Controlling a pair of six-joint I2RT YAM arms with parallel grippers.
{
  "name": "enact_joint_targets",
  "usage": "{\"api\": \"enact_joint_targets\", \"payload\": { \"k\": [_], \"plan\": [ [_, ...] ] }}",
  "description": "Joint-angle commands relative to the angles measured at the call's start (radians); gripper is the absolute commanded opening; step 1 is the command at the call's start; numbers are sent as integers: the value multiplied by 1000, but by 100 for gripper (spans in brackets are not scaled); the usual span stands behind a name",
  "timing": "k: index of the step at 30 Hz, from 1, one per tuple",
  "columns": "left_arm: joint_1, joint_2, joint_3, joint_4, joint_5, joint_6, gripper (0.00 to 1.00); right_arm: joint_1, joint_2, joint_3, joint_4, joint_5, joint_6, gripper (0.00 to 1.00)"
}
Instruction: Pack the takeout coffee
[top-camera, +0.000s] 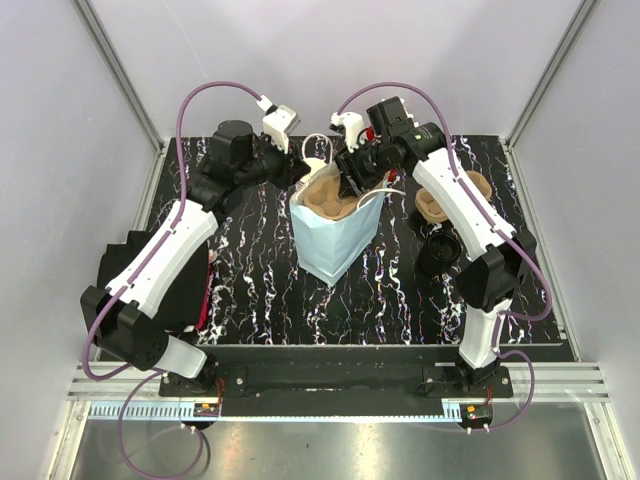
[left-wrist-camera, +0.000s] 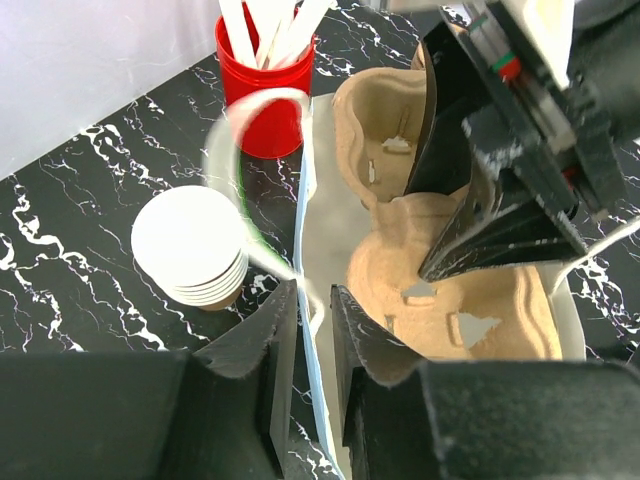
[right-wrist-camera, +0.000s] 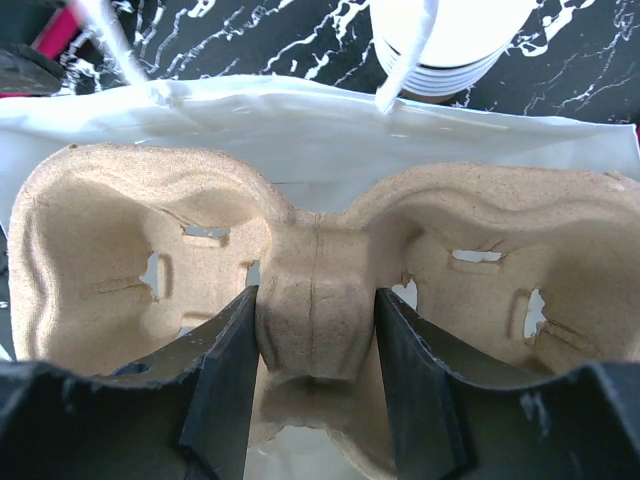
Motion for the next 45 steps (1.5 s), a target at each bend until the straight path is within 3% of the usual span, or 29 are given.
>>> {"api": "enact_joint_targets", "payload": {
  "k": [1,12,45],
  "plan": [
    [-5,-33,0,62,20,1,22,-24,-18,-23,-30,-87,44,53],
    [-9,-36,-1,61,21,1,17,-58,-4,-33,-31,-189,70,52],
    [-52,-29,-23,66,21,1,17,-75,63,-52,-27,-163,98,52]
  ]
}}
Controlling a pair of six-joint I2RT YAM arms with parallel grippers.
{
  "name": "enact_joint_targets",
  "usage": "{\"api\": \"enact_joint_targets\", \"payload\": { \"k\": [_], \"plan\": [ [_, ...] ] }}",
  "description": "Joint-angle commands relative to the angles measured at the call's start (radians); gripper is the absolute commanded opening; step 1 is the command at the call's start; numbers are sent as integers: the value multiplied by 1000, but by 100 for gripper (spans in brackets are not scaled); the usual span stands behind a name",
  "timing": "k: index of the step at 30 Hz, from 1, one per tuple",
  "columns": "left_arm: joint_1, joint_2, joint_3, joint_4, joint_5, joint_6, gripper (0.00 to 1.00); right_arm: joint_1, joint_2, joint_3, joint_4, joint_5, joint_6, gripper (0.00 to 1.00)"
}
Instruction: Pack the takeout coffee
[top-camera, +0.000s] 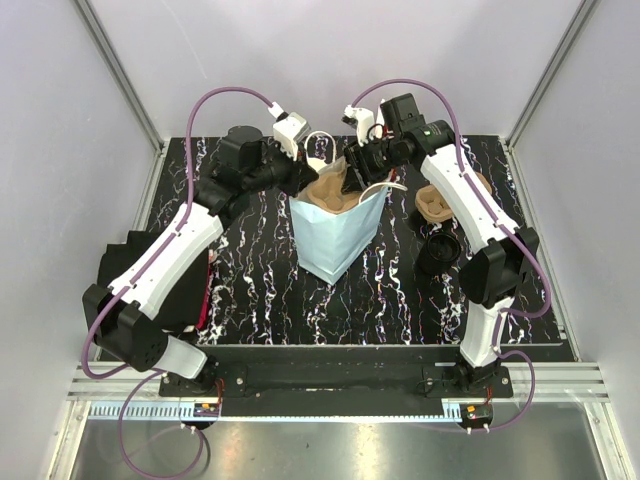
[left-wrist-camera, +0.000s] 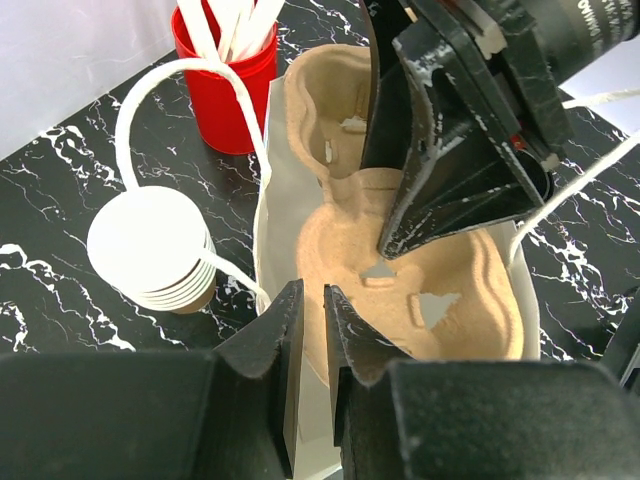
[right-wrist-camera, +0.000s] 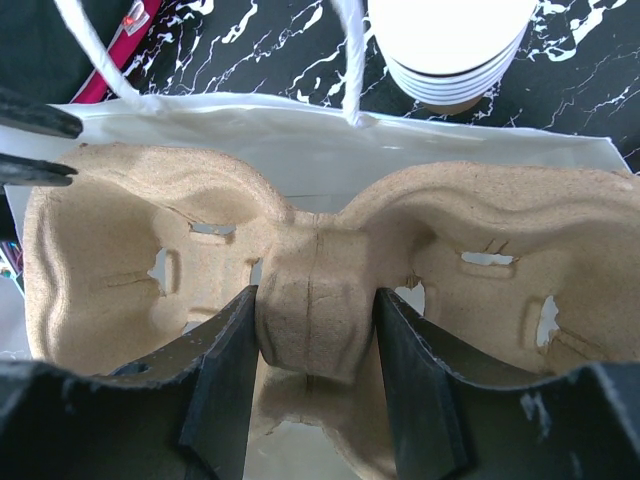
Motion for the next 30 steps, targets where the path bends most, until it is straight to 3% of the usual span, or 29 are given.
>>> {"api": "enact_joint_targets", "payload": {
  "k": [1,19,30],
  "plan": [
    [-5,-26,4,54,17,1,17,-3,51,-31,-57,-13,54,52],
    [-32,22,28,51,5,2,15,-2,38,-111,-50,18,45,50],
    [-45,49,60,40,-6,1,6,-2,22,-166,-31,93,28,50]
  ]
}}
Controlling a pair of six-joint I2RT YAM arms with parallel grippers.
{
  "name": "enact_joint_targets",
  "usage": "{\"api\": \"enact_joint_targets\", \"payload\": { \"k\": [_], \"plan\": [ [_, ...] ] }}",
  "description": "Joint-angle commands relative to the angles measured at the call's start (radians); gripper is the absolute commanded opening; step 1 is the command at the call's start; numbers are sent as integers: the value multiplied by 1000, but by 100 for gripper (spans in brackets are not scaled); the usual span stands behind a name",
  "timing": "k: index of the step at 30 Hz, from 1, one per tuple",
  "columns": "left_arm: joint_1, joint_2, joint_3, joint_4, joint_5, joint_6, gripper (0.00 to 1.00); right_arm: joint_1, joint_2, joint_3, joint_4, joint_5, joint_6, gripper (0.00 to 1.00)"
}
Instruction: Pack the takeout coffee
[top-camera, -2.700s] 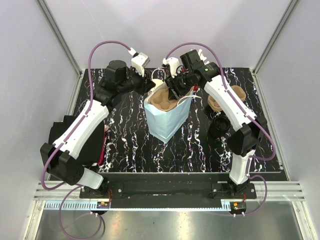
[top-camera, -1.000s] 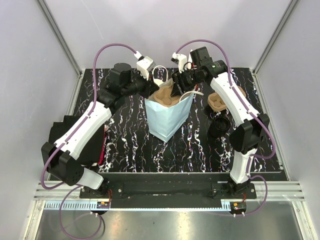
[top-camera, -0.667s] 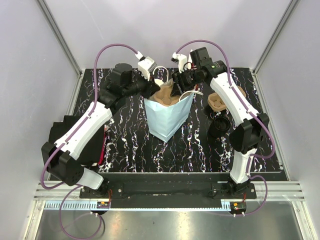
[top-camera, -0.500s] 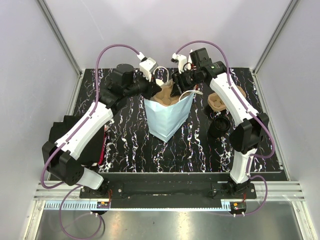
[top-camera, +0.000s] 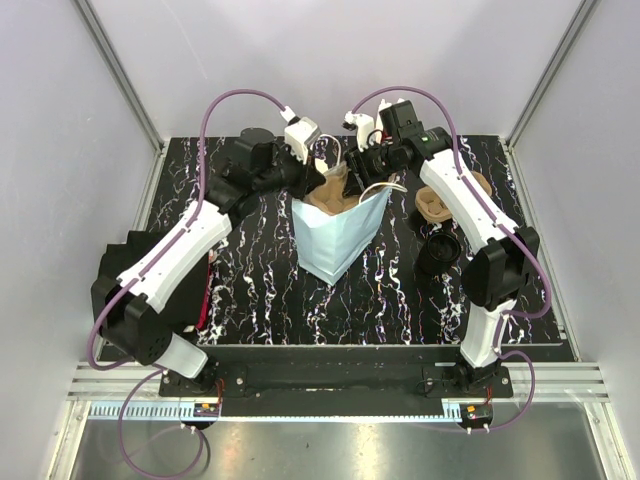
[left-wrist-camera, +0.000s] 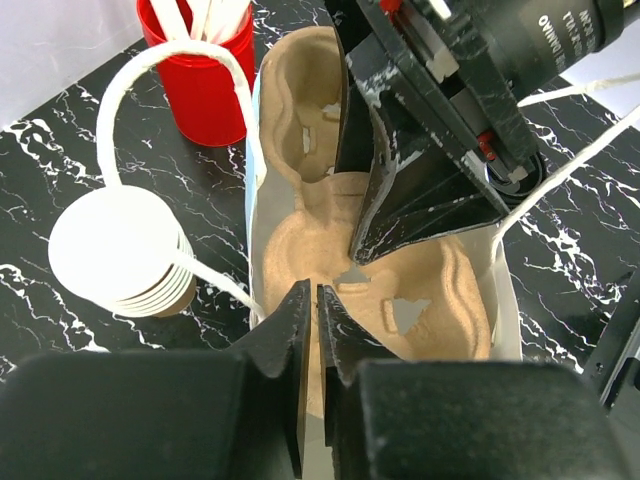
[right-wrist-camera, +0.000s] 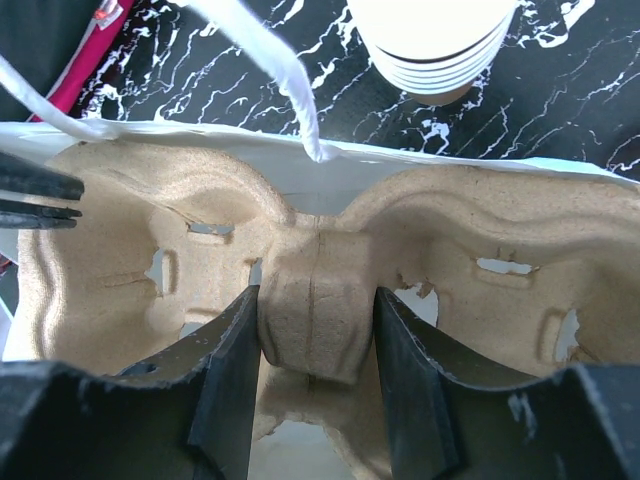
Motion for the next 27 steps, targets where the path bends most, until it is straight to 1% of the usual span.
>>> {"api": "enact_joint_targets", "payload": {
  "k": [1,4,8,16,20,21,27],
  "plan": [
    [-11,16,59,35,-7,2,5,4,41,-72,-106,78,19,50],
    [-14,19,65,32,-12,1,0,4,38,-78,-103,86,13,50],
    [-17,27,71,28,-26,1,0,6,23,-61,-104,83,11,50],
    [-17,13,64,23,-59,2,0,19,-44,35,-140,147,-31,50],
    [-17,12,61,25,-79,1,0,51,-75,31,-143,181,-53,50],
    [-16,13,61,26,-79,-25,0,59,-83,28,-143,193,-64,50],
    [-17,18,56,31,-76,-33,0,98,-124,22,-137,204,-81,51]
  ]
}}
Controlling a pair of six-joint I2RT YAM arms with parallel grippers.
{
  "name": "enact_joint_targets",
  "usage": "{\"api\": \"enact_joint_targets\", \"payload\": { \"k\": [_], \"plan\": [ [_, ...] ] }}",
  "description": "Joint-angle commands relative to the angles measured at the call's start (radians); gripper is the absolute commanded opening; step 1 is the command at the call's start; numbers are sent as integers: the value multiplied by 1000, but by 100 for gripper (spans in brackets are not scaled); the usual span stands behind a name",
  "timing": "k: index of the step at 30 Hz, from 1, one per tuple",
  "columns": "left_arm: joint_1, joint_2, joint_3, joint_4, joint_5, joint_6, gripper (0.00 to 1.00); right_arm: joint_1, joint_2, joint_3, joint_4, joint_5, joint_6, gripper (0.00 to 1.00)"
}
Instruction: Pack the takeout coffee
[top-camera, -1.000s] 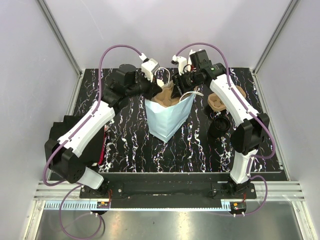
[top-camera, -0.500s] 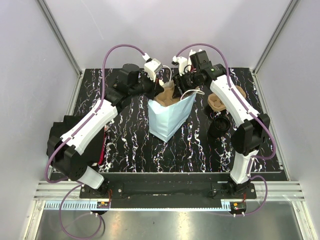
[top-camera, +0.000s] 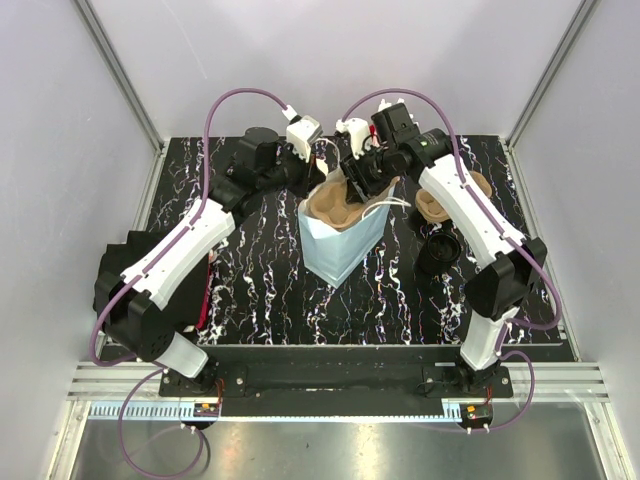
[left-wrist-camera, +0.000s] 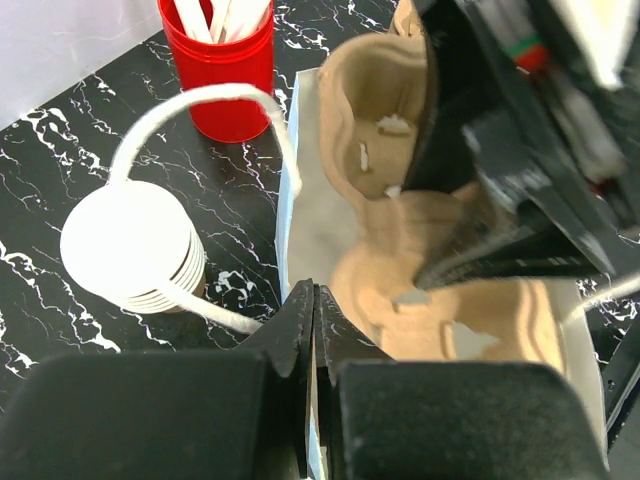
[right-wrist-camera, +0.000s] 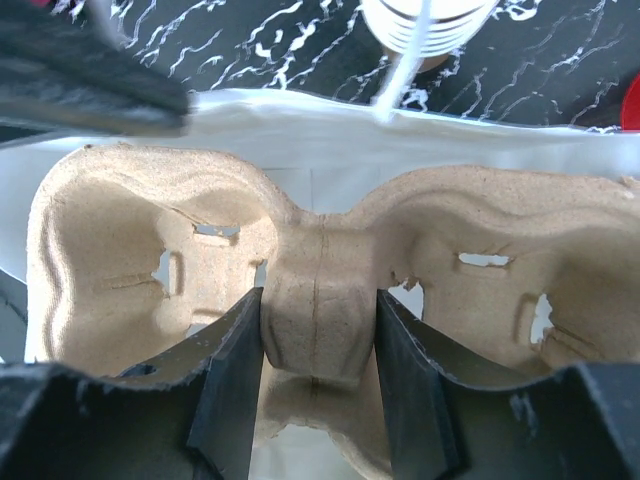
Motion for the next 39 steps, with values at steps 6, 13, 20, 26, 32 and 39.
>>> {"api": "enact_joint_targets", "payload": {
  "k": [6,13,20,26,32,39],
  "plan": [
    [-5,-9,39,30,8,-19,0,42,-75,43,-37,87,-37,51],
    [-5,-9,37,33,23,-21,0,62,-90,99,-48,133,-52,52],
    [-5,-4,40,33,26,-25,0,81,-99,143,-57,192,-78,52],
    [-5,-6,40,33,28,-28,0,90,-116,132,-41,253,-98,52],
    [-5,-6,40,33,32,-31,0,104,-130,52,22,342,-133,52],
    [-5,-1,45,32,34,-33,0,128,-113,15,58,399,-152,52]
  ]
}}
